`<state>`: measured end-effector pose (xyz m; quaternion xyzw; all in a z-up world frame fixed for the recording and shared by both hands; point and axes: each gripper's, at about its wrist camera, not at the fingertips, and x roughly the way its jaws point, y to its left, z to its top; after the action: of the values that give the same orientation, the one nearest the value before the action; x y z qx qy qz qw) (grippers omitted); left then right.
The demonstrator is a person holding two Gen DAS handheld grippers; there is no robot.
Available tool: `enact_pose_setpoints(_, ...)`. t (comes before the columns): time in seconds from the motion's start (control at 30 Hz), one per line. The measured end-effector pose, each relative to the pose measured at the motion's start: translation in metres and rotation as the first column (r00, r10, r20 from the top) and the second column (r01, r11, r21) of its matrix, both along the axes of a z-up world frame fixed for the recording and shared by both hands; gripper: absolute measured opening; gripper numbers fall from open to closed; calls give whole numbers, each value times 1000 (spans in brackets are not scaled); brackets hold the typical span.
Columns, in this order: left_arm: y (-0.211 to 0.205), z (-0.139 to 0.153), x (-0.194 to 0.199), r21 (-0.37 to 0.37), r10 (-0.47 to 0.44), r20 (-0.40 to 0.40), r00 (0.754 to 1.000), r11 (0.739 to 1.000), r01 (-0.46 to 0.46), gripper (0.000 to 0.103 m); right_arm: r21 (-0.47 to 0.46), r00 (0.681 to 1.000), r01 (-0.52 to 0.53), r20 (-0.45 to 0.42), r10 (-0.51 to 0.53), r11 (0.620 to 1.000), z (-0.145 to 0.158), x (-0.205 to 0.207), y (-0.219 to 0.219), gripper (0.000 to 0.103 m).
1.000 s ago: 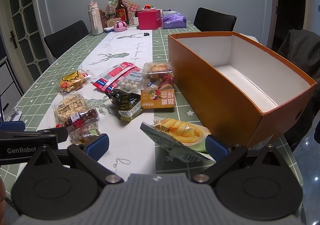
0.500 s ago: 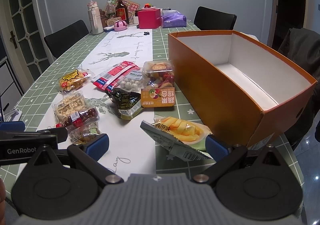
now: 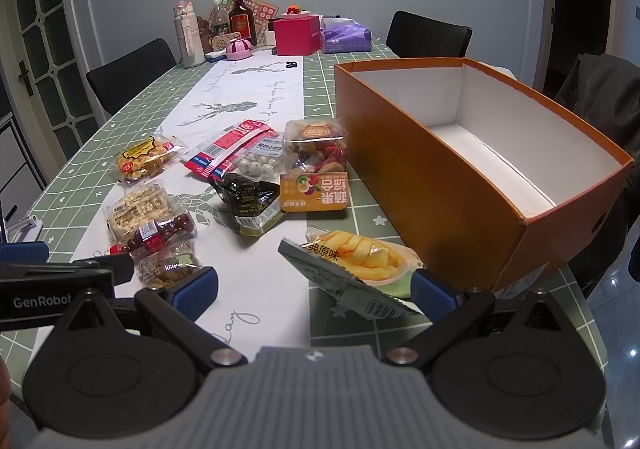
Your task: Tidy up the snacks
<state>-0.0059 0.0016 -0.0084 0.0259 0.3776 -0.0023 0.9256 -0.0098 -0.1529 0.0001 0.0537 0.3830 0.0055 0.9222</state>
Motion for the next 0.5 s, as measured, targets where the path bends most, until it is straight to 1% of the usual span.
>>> enact_pose_setpoints(0.4, 0, 0, 0, -1, -2, -5, 1000, 1000, 2, 103, 0, 1000, -1, -7, 1, 1000, -1, 0, 0, 100)
enact_pose_setpoints(0.5, 3, -3, -2, -10, -11, -9, 1000, 1000, 11, 103, 15, 1000, -11, -12, 11, 1000, -2, 0, -2, 100)
